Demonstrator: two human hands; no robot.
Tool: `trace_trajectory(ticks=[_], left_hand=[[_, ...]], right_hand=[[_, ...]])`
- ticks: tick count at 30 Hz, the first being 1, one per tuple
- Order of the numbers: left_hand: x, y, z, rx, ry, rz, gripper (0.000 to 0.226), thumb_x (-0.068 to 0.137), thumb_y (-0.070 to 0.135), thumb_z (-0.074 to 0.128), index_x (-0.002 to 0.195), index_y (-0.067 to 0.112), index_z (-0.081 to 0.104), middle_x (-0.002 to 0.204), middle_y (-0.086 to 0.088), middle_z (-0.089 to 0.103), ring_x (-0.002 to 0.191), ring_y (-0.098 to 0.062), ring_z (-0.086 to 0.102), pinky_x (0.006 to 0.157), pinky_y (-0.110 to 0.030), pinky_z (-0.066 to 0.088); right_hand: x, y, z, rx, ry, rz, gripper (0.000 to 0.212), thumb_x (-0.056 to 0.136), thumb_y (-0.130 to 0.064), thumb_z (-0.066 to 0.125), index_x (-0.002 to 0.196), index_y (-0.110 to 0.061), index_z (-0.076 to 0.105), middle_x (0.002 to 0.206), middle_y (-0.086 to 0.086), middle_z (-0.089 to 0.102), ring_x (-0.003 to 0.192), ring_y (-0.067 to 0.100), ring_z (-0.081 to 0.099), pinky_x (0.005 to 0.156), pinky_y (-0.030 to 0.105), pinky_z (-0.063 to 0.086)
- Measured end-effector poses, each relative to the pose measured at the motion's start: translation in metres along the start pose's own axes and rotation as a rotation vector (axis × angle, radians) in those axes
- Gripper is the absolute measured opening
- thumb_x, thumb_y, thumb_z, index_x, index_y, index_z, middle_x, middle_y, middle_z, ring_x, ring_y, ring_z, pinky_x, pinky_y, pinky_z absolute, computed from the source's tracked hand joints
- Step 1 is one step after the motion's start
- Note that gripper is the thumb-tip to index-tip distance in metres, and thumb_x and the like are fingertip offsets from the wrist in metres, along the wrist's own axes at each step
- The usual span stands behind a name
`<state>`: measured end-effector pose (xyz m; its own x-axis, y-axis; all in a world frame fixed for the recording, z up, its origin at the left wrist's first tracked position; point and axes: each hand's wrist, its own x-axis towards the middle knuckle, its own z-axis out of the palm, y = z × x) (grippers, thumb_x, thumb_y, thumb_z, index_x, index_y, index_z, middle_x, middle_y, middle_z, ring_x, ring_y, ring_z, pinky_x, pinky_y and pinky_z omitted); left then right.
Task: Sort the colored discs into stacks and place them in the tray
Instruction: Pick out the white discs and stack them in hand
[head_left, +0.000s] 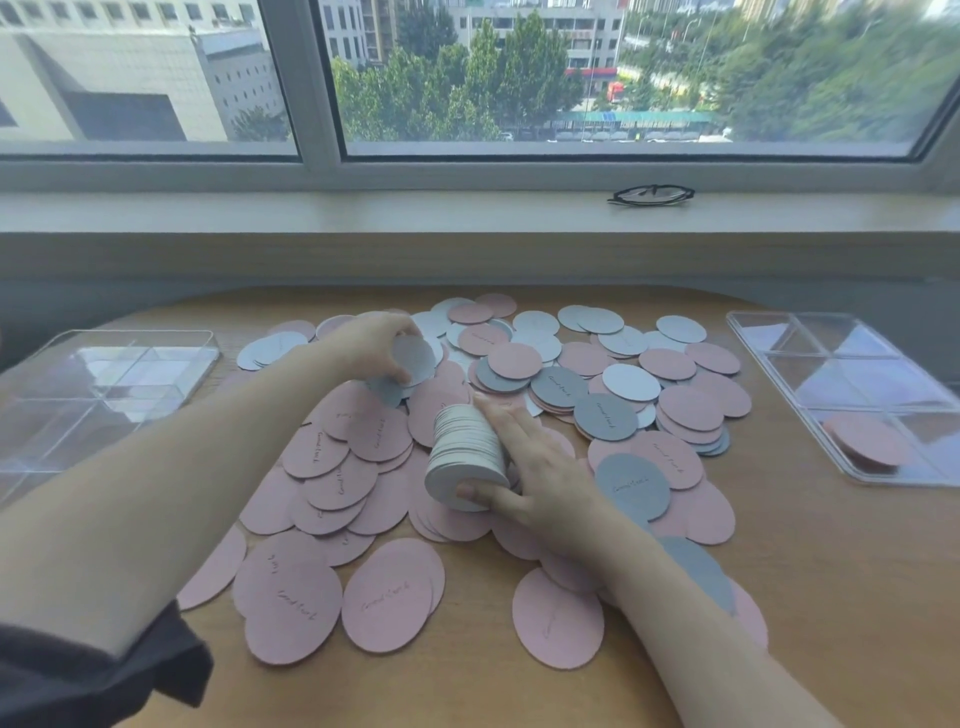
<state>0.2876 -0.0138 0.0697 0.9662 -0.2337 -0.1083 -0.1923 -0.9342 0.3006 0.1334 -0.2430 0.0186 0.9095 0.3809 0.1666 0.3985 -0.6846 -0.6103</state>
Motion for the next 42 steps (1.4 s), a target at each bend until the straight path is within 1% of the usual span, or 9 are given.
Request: trace_trajectory(ticks=[10,13,19,22,25,31,34,38,42], left_hand=[[-0.047,-0.003,-0.007,-0.42,0.38,0.151,0.028,0.089,0.002,0.056,0.105,0.023,0.067,0.101,0.009,0.07,0.094,-0.018,0.061,0.079,-0.026,0.048],[-0.074,0.008,0.007,-0.566,0.363,0.222,0.034,0.096,0.002,0.054,0.107,0.028,0.071,0.103,0.014,0.069,0.091,-0.007,0.062,0.082,-0.019,0.05],[-0.108,0.03,0.049,-0.736,0.177,0.229,0.031,0.1,0.01,0.057,0.119,0.029,0.073,0.1,0.01,0.061,0.093,-0.012,0.063,0.089,-0.025,0.05],[-0.119,0.039,0.057,-0.753,0.035,0.198,0.037,0.105,0.034,0.043,0.138,0.024,0.058,0.128,0.01,0.056,0.116,0.002,0.053,0.103,-0.017,0.037],[-0.128,0.042,0.069,-0.71,-0.042,0.19,0.079,0.093,0.074,0.028,0.156,0.027,0.027,0.159,0.019,0.026,0.144,0.007,0.02,0.122,-0.024,0.013],[-0.133,0.055,0.08,-0.63,0.022,0.208,0.084,0.092,0.071,0.021,0.159,0.023,0.011,0.159,0.019,0.016,0.142,0.014,0.006,0.115,-0.009,0.004],[-0.135,0.059,0.082,-0.609,0.025,0.198,0.079,0.094,0.066,0.023,0.159,0.024,0.008,0.156,0.022,0.015,0.127,0.033,0.001,0.1,0.006,0.001],[-0.132,0.05,0.069,-0.676,-0.001,0.258,0.075,0.093,0.07,0.029,0.155,0.027,0.032,0.152,0.022,0.035,0.138,0.012,0.029,0.112,-0.011,0.019],[-0.096,0.003,0.039,-0.638,0.274,0.075,0.033,0.101,0.049,0.047,0.121,0.029,0.066,0.114,0.021,0.063,0.108,0.006,0.057,0.094,-0.021,0.043]], right_hand=[[-0.002,0.001,0.0,0.105,0.028,0.037,0.102,0.074,-0.066,0.066,0.156,-0.039,0.012,0.149,-0.016,0.038,0.132,0.013,0.041,0.11,0.043,0.037],[-0.003,0.0,-0.002,0.125,0.052,0.045,0.108,0.067,-0.069,0.07,0.155,-0.043,0.012,0.134,-0.023,0.041,0.122,0.015,0.047,0.108,0.045,0.039],[-0.002,0.003,0.0,0.165,0.064,0.032,0.101,0.065,-0.07,0.072,0.151,-0.034,0.031,0.134,-0.012,0.042,0.124,0.018,0.049,0.105,0.047,0.043],[-0.002,0.001,-0.002,0.104,0.061,0.04,0.092,0.067,-0.072,0.066,0.143,-0.027,0.04,0.131,-0.014,0.038,0.12,0.013,0.046,0.104,0.045,0.043],[-0.004,-0.004,-0.005,0.011,0.052,0.032,0.089,0.071,-0.075,0.057,0.144,-0.029,0.035,0.133,-0.016,0.042,0.116,0.004,0.039,0.105,0.04,0.037],[-0.004,-0.003,0.0,0.043,-0.043,0.023,0.107,0.08,-0.059,0.07,0.157,-0.031,0.003,0.158,-0.015,0.02,0.141,0.003,0.02,0.106,0.019,0.017],[-0.002,-0.003,0.004,0.042,-0.011,0.025,0.107,0.077,-0.059,0.073,0.157,-0.029,0.008,0.158,-0.013,0.021,0.137,-0.002,0.022,0.107,0.017,0.019],[-0.003,-0.003,0.003,0.097,0.101,0.013,0.095,0.067,-0.053,0.085,0.145,-0.037,0.033,0.139,-0.018,0.044,0.123,0.004,0.044,0.104,0.031,0.039],[-0.005,0.004,0.0,0.156,0.094,0.024,0.089,0.061,-0.051,0.087,0.135,-0.047,0.036,0.129,-0.017,0.049,0.122,0.01,0.048,0.103,0.041,0.044]])
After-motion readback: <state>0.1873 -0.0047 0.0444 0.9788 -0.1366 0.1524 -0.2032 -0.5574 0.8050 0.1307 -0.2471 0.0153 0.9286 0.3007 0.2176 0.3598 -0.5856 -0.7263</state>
